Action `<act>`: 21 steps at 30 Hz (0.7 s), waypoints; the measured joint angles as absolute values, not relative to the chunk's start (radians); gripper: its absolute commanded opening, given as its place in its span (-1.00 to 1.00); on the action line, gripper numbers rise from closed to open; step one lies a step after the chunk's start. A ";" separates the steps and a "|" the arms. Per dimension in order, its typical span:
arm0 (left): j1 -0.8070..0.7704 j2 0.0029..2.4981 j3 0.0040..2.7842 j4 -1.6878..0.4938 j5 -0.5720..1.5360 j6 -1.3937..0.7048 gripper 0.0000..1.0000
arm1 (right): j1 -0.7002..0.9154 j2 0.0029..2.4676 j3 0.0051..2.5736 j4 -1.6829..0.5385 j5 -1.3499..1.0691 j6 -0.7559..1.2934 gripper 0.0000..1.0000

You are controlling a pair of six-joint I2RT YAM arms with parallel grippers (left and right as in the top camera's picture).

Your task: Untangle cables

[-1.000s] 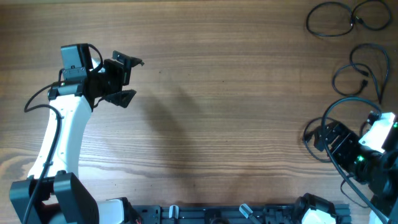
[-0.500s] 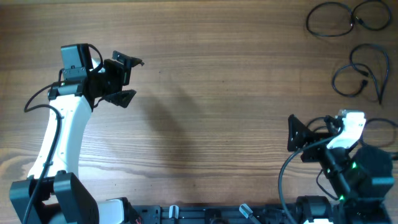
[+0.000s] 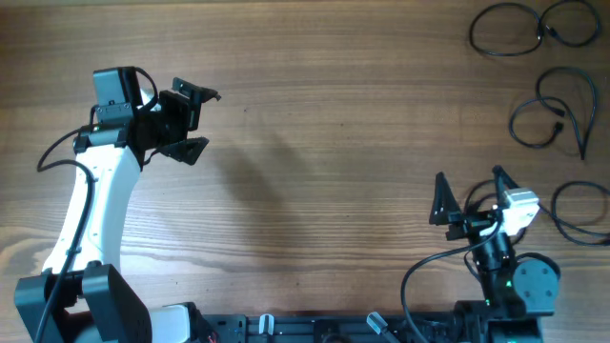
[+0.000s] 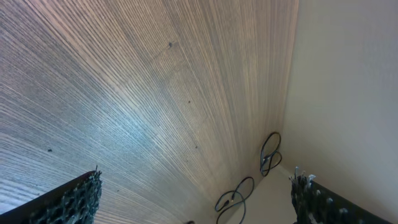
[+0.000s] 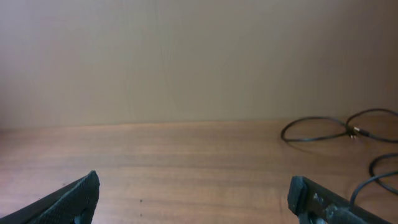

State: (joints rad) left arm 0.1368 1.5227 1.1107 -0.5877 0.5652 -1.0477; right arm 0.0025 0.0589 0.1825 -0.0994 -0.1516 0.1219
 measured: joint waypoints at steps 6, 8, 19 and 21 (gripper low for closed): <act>0.137 1.523 1.111 -0.587 0.565 -1.048 1.00 | 0.002 0.020 0.062 0.041 -0.148 0.121 0.99; 0.137 1.523 1.111 -0.587 0.565 -1.048 1.00 | 0.002 0.020 0.027 0.089 -0.148 0.118 0.99; 0.137 1.523 1.111 -0.588 0.565 -1.048 1.00 | 0.002 0.017 0.006 -0.001 -0.121 -0.003 0.99; 0.137 1.523 1.111 -0.588 0.565 -1.048 1.00 | 0.002 0.017 0.006 -0.001 -0.121 -0.023 1.00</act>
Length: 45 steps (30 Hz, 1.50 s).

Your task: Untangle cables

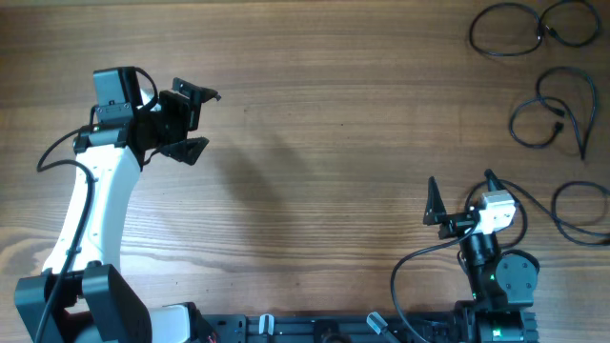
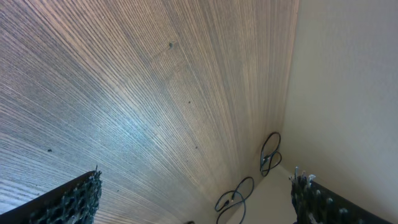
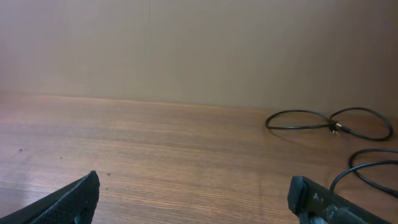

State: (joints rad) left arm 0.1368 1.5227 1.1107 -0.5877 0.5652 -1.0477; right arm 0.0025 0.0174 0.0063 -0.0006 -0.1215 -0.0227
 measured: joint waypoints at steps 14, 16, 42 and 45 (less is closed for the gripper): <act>0.137 1.523 1.111 -0.588 0.565 -1.048 1.00 | 0.002 0.017 0.006 -0.004 -0.088 -0.032 1.00; 0.137 1.523 1.111 -0.588 0.565 -1.048 1.00 | 0.002 0.017 0.006 -0.003 -0.087 -0.032 1.00; 0.137 1.523 1.111 -0.588 0.565 -1.048 1.00 | 0.002 0.017 0.006 -0.003 -0.084 -0.032 0.99; 0.137 1.523 1.111 -0.588 0.565 -1.048 1.00 | 0.002 0.017 0.006 -0.003 -0.085 -0.032 1.00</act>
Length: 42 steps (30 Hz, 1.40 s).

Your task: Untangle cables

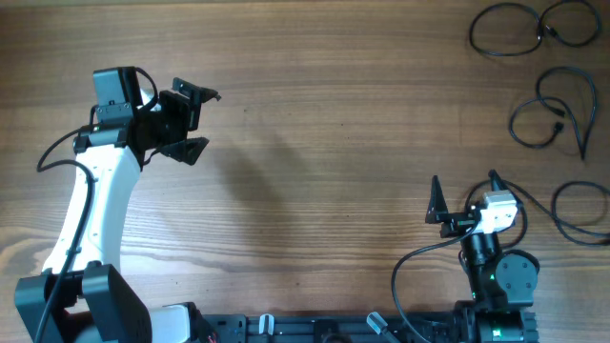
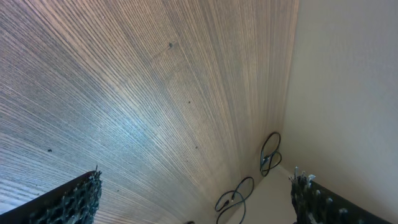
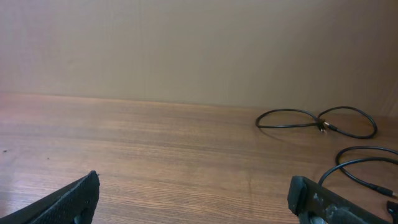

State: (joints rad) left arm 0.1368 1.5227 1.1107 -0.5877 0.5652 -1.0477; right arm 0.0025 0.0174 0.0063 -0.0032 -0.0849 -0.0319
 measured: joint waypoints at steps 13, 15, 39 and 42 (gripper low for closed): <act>0.137 1.523 1.111 -0.588 0.565 -1.048 1.00 | 0.002 0.017 0.006 -0.003 -0.085 -0.032 1.00; 0.137 1.523 1.111 -0.588 0.565 -1.048 1.00 | 0.002 0.017 0.006 -0.003 -0.085 -0.032 1.00; 0.115 1.182 1.111 -0.767 -0.057 -0.885 1.00 | 0.002 0.017 0.006 -0.002 -0.084 -0.032 0.99; 0.033 1.065 1.111 -0.753 -0.066 -0.608 1.00 | 0.002 0.017 0.006 -0.002 -0.084 -0.032 0.99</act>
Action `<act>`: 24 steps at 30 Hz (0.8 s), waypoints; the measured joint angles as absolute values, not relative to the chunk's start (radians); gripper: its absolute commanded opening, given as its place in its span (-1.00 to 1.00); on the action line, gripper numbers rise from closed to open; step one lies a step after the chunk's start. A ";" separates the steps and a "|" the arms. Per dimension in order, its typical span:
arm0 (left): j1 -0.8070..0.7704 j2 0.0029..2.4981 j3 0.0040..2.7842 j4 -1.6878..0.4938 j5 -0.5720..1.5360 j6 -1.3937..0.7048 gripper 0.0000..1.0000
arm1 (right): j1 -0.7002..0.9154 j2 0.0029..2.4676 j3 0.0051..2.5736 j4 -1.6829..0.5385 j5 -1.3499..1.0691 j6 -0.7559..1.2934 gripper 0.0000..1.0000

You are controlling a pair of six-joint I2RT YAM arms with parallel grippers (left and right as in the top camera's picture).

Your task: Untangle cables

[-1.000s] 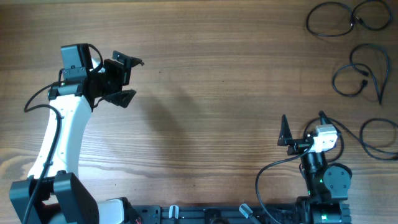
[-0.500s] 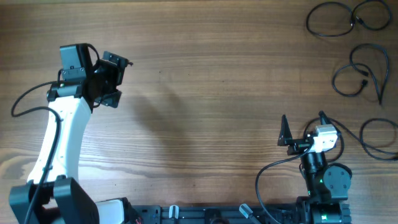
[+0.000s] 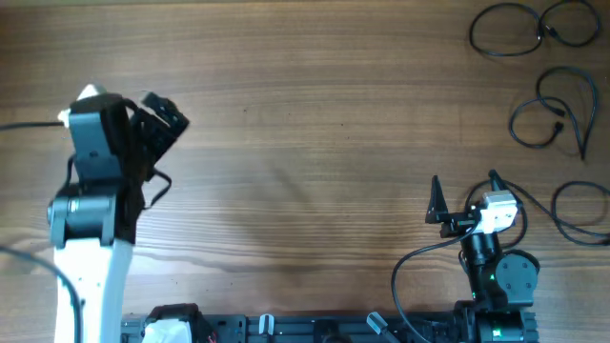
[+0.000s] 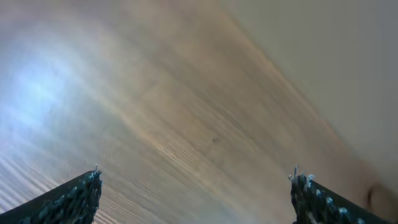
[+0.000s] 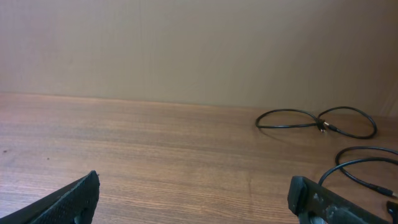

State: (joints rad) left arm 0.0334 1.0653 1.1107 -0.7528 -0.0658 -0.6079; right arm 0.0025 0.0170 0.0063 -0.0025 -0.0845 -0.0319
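Note:
Three separate black cables lie along the table's right side: one looped pair at the far corner (image 3: 532, 27), one in the middle (image 3: 553, 110), one nearer the front (image 3: 581, 210). The right wrist view shows the far cable (image 5: 317, 120) and part of another (image 5: 367, 163). My right gripper (image 3: 465, 193) stands open near the front right, left of the nearest cable, with nothing between its fingers (image 5: 65, 200). My left gripper (image 3: 160, 116) is open at the far left, far from all cables. Its wrist view is blurred and shows only bare wood between the fingertips (image 4: 71, 200).
The wooden table (image 3: 315, 143) has a plain wall behind its far edge (image 5: 199, 50). The arm bases and a black rail (image 3: 315, 329) sit along the front edge. The right arm's own cord (image 3: 410, 276) loops beside its base.
My left arm has swung: its gripper sits a little further left and the arm reads larger in the overhead view. Its wrist view is now blurred, without the cables. The right arm is unchanged.
Both grippers stayed open and empty throughout, and the three cables kept their places. The right gripper first drew back a little toward the front, then turned slightly so the cables sat further left in its view. The left arm held still until now.

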 measured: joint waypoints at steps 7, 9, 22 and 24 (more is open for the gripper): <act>-0.046 0.789 1.111 -0.916 -0.093 -0.329 1.00 | 0.002 0.015 0.006 -0.001 -0.084 -0.032 1.00; -0.048 0.723 1.111 -0.991 -0.101 -0.267 1.00 | 0.002 0.015 0.006 -0.001 -0.084 -0.032 1.00; -0.048 0.321 0.760 -0.960 -0.002 -0.196 1.00 | 0.002 0.014 0.006 0.000 -0.084 -0.032 1.00; -0.048 0.321 0.703 -0.885 0.017 -0.195 1.00 | 0.002 0.014 0.006 -0.001 -0.084 -0.032 0.99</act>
